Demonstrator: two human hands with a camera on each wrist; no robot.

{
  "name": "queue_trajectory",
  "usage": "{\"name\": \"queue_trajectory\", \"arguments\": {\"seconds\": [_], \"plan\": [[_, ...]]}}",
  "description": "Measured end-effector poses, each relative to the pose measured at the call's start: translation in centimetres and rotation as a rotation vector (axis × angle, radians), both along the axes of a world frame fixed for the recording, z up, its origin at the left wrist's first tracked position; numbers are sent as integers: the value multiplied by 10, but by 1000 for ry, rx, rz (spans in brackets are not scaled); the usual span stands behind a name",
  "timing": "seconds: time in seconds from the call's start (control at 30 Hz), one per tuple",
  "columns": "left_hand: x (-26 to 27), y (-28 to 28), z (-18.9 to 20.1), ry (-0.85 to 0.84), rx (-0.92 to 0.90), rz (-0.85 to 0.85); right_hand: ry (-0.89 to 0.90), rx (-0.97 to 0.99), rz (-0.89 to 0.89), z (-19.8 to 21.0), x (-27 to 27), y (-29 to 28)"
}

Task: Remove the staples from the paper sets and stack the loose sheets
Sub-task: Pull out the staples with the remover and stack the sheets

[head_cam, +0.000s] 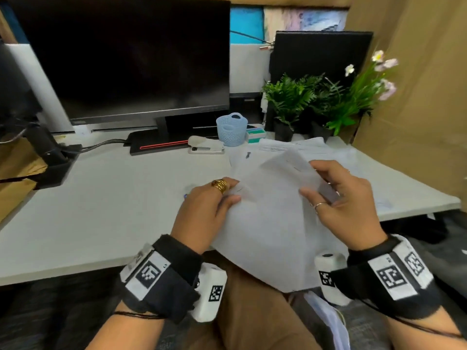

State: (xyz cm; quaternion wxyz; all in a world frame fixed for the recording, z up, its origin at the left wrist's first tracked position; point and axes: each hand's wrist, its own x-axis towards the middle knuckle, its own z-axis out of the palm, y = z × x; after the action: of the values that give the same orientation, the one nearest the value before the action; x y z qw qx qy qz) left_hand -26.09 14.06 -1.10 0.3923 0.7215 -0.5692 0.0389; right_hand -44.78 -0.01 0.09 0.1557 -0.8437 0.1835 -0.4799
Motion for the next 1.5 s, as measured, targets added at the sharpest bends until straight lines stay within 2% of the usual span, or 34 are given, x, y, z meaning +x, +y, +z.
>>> {"name": "queue_trajectory", "arguments": {"seconds": [0.13, 0.27, 0.33, 0.37, 0.43, 0.47, 0.53, 0.6, 0.63, 0.67, 0.73, 0.83, 1.07, 1.23, 1.37, 1.5], "plan": [[-46, -64, -16, -107, 66, -219, 151, -112, -263, -6, -44, -10], [-81, -116, -45, -154, 177, -348, 479, -23, -489, -19, -89, -18], [-96, -130, -55, -135, 273, -429, 768, 73, -524, -33, -100, -21], [-103, -136, -61, -179, 315, -488, 905, 131, -515, -44, -105, -25], [-114, -145, -70, -296, 370, -554, 1050, 236, -457, -71, -113, -37], [-117, -145, -70, -295, 366, -565, 1066, 286, -435, -83, -115, -42], [-115, -145, -74, -320, 185, -572, 1033, 377, -412, -107, -123, -52], [-108, -148, -84, -512, 54, -504, 1011, 472, -394, -130, -129, -65], [-104, -152, -88, -577, 44, -452, 1018, 516, -381, -142, -131, -72], [-100, -155, -90, -602, 54, -399, 1030, 558, -361, -155, -131, -79], [-93, -159, -94, -572, 185, -316, 1067, 651, -345, -179, -128, -94], [-89, -165, -105, -529, 336, -276, 1128, 770, -383, -215, -122, -114], [-84, -169, -113, -487, 255, -278, 1291, 798, -454, -295, -131, -124], [-85, -170, -113, -503, 240, -264, 1293, 832, -433, -318, -123, -111], [-86, -170, -113, -495, 243, -260, 1299, 844, -295, -336, -118, -100], [-86, -170, -115, -512, 227, -254, 1226, 888, -279, -343, -109, -90]]}}
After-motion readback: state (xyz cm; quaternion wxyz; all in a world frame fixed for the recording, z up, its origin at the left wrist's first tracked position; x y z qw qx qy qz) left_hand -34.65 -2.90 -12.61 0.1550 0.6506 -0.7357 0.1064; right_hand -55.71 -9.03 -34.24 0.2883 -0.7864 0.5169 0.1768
